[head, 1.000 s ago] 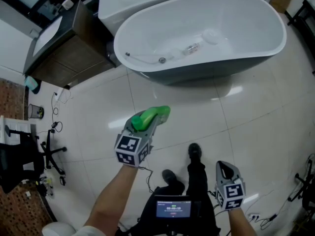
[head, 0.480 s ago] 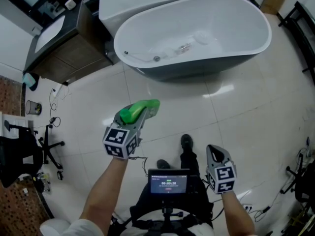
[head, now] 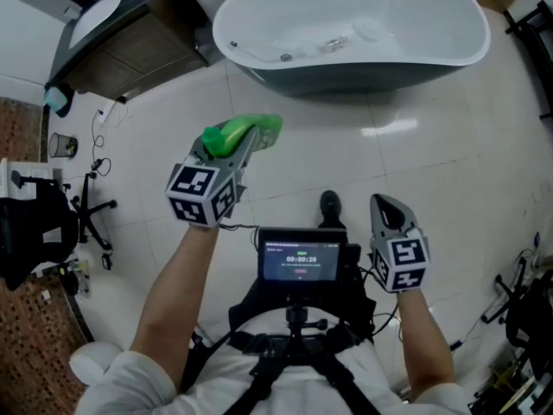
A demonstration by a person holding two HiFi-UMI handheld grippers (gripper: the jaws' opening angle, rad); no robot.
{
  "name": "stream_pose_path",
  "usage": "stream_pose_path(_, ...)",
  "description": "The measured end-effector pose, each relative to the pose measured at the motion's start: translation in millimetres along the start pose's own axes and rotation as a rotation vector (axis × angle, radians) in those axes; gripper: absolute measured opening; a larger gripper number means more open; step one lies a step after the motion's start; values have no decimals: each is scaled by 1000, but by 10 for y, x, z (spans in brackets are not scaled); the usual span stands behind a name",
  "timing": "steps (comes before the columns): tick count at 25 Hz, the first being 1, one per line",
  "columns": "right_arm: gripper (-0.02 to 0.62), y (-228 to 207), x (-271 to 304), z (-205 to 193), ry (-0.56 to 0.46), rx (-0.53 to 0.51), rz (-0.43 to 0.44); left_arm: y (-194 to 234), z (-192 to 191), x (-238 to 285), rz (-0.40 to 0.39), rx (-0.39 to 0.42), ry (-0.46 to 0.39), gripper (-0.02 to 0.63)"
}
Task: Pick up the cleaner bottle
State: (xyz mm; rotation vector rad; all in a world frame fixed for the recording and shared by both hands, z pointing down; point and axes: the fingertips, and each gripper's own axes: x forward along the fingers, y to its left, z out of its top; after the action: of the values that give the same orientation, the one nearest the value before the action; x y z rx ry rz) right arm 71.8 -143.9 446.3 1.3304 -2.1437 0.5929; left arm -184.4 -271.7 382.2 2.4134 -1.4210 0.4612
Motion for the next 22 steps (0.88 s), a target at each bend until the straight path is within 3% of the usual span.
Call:
stream_pose_path(12, 9, 226, -138, 258, -25, -57, 58, -147, 320, -466, 3, -13, -36, 164)
stream_pose_path(22, 9, 350, -254, 460, -58, -49, 70, -184, 619, -767, 16, -28, -134, 164)
